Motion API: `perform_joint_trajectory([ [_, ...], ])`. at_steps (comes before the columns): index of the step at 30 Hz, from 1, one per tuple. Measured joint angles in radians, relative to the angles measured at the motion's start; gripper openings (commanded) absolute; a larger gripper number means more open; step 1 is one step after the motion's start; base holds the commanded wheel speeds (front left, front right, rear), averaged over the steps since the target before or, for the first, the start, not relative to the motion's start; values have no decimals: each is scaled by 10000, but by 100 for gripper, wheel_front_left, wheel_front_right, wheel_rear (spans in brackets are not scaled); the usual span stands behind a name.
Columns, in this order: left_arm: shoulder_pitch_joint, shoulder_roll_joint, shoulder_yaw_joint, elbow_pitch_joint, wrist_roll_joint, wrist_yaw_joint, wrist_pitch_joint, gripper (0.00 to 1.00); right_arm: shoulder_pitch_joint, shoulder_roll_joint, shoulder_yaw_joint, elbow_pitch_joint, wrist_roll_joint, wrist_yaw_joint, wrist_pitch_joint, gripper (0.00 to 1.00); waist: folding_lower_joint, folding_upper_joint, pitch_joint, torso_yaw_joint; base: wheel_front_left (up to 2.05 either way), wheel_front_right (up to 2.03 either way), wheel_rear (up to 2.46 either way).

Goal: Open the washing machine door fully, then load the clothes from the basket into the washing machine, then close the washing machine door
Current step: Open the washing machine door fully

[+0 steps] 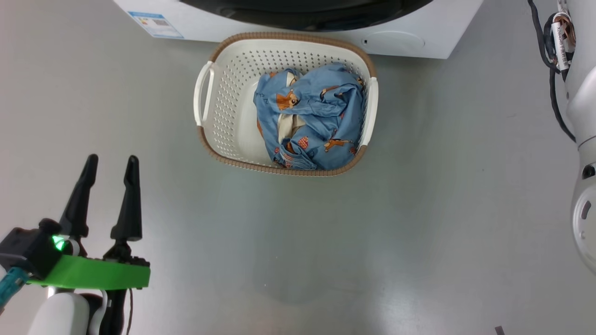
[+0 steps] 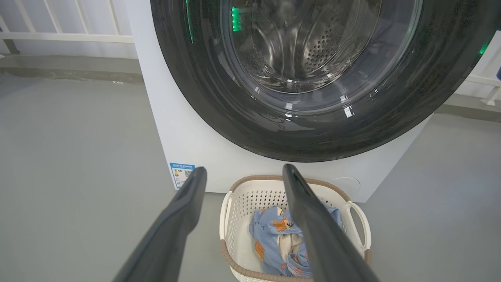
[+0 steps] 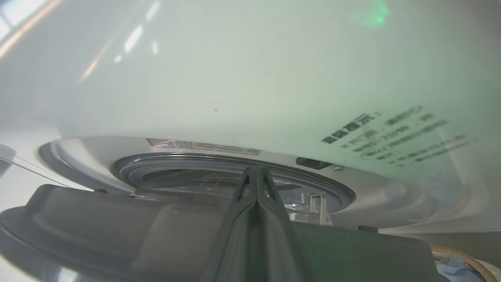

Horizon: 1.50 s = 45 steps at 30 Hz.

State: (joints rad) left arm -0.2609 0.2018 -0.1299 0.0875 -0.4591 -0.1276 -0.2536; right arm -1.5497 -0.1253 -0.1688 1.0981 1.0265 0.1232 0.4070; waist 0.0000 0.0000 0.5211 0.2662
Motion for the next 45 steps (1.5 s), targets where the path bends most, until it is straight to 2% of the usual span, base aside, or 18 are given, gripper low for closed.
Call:
perform_joint_trajectory([
  [8,4,0,146,-107,36,0,0,100,623,-2,151,-443,410,-2,1055,0,0,0,-299,-155,0,0,0],
  [15,30,6,207,-125,90,0,0,100,1012,-46,190,-606,617,-2,2428,0,0,0,-547,-240,0,0,0],
  [19,58,4,222,-134,199,0,0,100,1257,159,445,-646,1110,0,3392,0,0,0,-654,-272,0,0,0],
  [25,128,6,268,-146,291,0,0,100,1931,426,1289,-736,2341,0,4947,0,0,0,-921,-324,0,0,0],
  [32,367,8,334,-157,431,0,0,100,2807,424,2669,-1290,3655,0,5937,0,0,0,-1270,-427,0,0,0],
  [41,577,6,372,-153,533,0,0,100,4151,393,4518,-2600,5578,0,6314,0,0,0,-1662,-525,0,0,0],
  [45,709,2,460,-155,541,0,0,100,4865,395,5354,-3405,6794,0,6266,0,0,0,-1860,-545,0,0,0],
])
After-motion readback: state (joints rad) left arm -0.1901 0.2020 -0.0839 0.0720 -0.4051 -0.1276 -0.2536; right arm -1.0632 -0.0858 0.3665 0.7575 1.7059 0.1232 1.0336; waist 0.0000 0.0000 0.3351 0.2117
